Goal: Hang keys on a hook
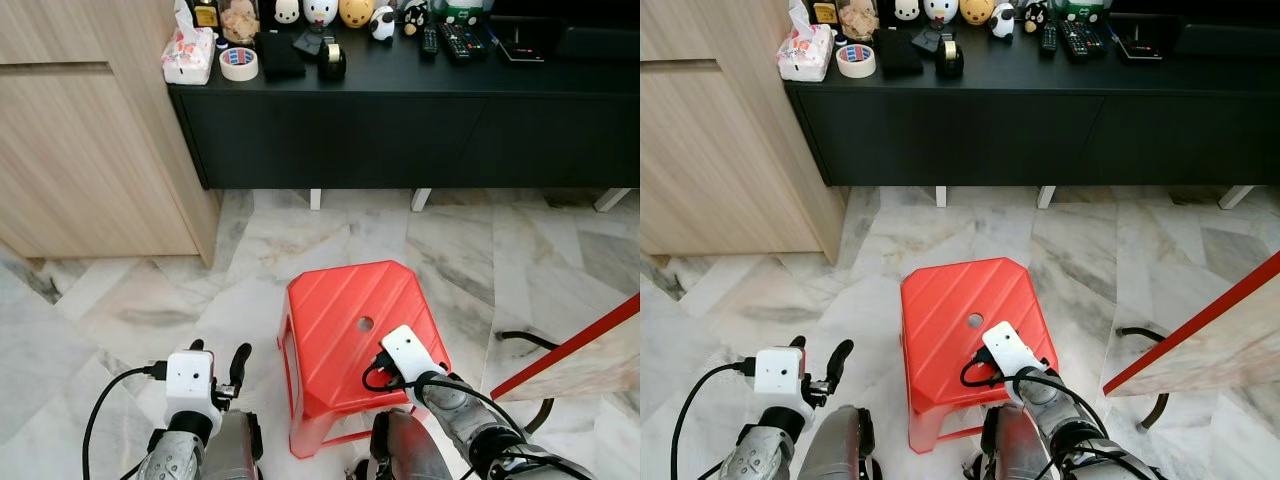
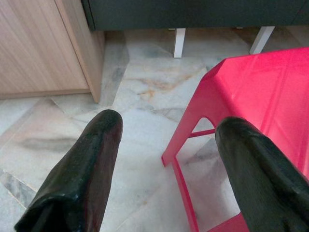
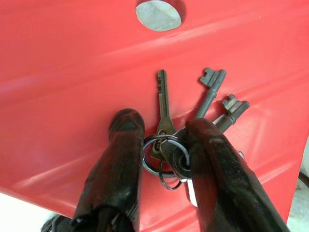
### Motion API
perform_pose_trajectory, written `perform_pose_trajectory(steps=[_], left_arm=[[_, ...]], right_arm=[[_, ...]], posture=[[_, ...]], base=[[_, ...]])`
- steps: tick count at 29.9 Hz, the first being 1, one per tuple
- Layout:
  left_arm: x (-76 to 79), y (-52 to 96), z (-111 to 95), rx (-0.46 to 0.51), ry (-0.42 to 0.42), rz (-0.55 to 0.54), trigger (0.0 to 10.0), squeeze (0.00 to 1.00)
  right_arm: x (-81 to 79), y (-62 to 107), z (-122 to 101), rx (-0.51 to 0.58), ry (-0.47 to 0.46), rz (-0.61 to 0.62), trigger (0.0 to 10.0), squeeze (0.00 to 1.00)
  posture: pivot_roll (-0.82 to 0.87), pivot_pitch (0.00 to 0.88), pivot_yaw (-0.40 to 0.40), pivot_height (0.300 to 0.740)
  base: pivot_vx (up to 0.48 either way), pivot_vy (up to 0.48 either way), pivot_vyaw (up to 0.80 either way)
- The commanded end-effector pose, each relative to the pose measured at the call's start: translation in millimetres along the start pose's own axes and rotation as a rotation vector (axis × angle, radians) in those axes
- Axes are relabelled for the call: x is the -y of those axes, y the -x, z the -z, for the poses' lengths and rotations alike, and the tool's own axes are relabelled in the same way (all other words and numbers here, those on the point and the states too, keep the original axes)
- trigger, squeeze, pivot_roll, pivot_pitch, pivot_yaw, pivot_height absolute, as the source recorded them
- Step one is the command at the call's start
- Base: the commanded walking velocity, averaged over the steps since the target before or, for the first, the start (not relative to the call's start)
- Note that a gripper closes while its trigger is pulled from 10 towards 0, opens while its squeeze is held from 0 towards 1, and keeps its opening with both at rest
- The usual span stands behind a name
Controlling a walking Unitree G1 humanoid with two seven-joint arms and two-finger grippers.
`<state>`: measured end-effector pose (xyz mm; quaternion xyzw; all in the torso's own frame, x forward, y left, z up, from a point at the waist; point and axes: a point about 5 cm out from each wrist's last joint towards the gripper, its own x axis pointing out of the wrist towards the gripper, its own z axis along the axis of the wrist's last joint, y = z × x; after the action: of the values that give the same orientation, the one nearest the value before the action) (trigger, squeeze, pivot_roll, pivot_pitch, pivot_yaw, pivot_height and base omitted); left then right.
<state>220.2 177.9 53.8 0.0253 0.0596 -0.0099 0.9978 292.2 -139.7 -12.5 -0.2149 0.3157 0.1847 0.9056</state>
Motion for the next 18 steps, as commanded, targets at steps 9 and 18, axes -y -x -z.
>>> perform_pose_trajectory(steps=[9,18], left_arm=[[-2.5,-6.4,4.2,-0.021,-0.011,-0.007,10.0,0.0],[-3.0,-13.7,5.0,-0.017,-0.014,-0.008,10.0,0.0]], right_arm=[[1.0,1.1,7.5,-0.026,-0.055,0.02,0.0,0.0],[7.8,-0.2,-8.3,0.051,-0.143,0.042,0.0,0.0]], posture=[[0.13,0.181,-0.064,0.629],[0.12,0.162,-0.064,0.629]], base=[[0.0,0.0,0.0],[0.0,0.0,0.0]])
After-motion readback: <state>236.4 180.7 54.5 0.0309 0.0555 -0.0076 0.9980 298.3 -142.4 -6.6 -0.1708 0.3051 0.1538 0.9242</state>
